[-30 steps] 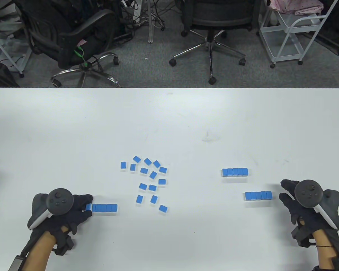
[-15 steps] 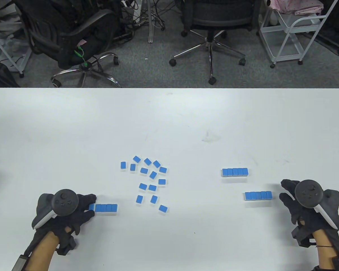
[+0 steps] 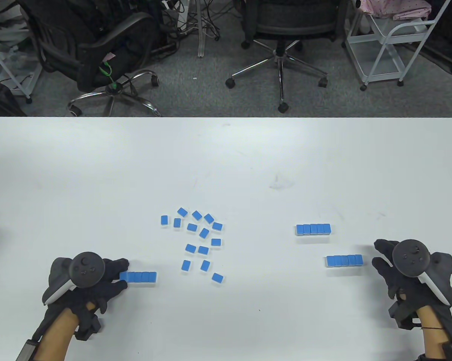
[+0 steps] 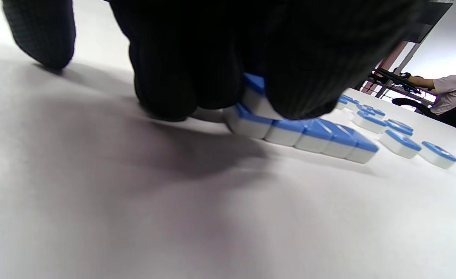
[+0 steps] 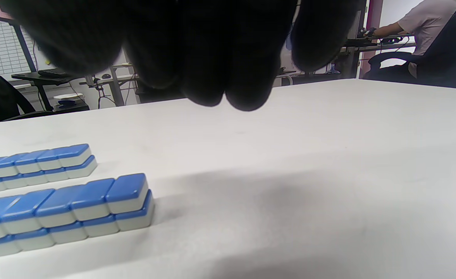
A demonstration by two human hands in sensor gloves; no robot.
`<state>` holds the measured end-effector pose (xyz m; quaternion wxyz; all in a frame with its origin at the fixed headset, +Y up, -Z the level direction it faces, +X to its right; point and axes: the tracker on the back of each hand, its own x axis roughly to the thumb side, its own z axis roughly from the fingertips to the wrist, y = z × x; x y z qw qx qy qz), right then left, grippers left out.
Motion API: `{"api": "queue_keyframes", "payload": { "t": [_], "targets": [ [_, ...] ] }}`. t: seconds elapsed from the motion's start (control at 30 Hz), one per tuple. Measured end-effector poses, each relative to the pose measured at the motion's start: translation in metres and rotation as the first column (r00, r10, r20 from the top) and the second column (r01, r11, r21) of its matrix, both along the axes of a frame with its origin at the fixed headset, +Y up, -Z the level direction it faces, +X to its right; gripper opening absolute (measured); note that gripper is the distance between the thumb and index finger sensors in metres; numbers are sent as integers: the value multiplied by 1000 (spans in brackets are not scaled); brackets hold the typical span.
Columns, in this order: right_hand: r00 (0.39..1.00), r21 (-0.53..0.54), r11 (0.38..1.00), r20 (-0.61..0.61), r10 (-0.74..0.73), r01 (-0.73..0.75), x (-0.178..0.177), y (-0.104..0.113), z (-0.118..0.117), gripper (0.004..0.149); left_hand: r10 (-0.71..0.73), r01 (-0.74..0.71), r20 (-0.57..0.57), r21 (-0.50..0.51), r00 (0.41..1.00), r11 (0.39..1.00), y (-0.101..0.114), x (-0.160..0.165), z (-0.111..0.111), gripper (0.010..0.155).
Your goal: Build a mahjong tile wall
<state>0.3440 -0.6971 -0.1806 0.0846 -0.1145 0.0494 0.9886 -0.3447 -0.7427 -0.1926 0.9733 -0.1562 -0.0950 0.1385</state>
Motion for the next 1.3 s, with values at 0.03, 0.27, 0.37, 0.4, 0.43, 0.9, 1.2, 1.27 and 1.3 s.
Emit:
{"api": "queue_keyframes", "payload": {
  "t": [0.03, 0.27, 0.37, 0.4, 0.43, 0.9, 1.2, 1.27, 1.3],
  "targets": [
    [1000, 0, 1000, 0, 0, 0, 0, 0, 0, 57, 11, -11, -3, 0, 1000, 1000, 1, -1, 0, 63],
    [1000, 7, 1000, 4, -6, 6, 1, 0, 0, 57, -19, 27, -63, 128, 998, 991, 32, -15, -3, 66],
    [1000, 8, 1000, 3, -3, 3, 0, 0, 0, 57, -119, 127, -60, 141, 991, 982, 46, -4, -14, 65],
    [1000, 9, 1000, 3, -3, 3, 0, 1, -1, 57, -161, 167, -51, 148, 986, 975, 50, 4, -19, 64],
    [1000, 9, 1000, 2, -3, 3, 0, 1, -1, 57, -199, 203, -44, 156, 979, 967, 54, 11, -24, 63],
    [1000, 7, 1000, -9, 3, -3, 0, 0, -1, 56, -611, 608, 20, 80, 791, 790, 38, 123, -127, 63],
    [1000, 3, 1000, -15, 7, -7, 0, 1, -2, 57, -610, 608, 59, 37, 791, 793, 4, 152, -146, 61],
    [1000, 2, 1000, -15, 7, -7, 0, 1, -2, 57, -599, 595, 40, 80, 800, 800, 4, 155, -146, 57],
    [1000, 2, 1000, -15, 7, -7, 0, 1, -2, 57, -599, 596, 43, 77, 799, 800, 4, 155, -146, 57]
  ]
}}
